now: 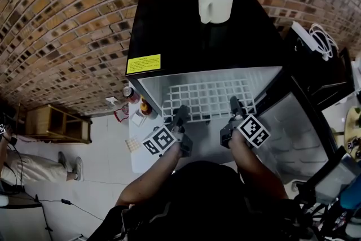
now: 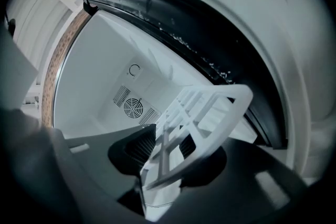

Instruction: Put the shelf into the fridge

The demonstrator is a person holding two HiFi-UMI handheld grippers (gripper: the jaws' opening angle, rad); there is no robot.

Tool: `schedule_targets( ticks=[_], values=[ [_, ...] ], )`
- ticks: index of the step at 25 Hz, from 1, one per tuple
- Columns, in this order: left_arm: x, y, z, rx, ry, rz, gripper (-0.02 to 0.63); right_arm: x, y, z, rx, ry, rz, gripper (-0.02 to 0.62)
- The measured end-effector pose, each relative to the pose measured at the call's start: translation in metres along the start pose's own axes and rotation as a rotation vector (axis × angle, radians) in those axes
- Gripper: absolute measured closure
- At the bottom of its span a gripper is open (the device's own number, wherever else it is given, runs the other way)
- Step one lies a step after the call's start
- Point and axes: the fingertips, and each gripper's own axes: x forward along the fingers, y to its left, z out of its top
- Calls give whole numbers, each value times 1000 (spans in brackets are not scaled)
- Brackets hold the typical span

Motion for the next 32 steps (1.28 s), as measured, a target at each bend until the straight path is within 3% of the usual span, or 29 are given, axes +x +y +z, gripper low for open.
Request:
schedule_targets(
  ticks=[11,15,22,32],
  values=[
    [12,7,8,54,-8,86,423,19,-4,5,3,-13,-9,439],
    [5,1,4,47,17,75,441,20,-3,5,14,-19,-4,436],
    [0,-7,-6,-60,41,90,497,23,-5,7,16,-55,-25,413],
    [26,-2,5,51,4,145,465,46,-6,11,50,-23,-22,413]
  ],
)
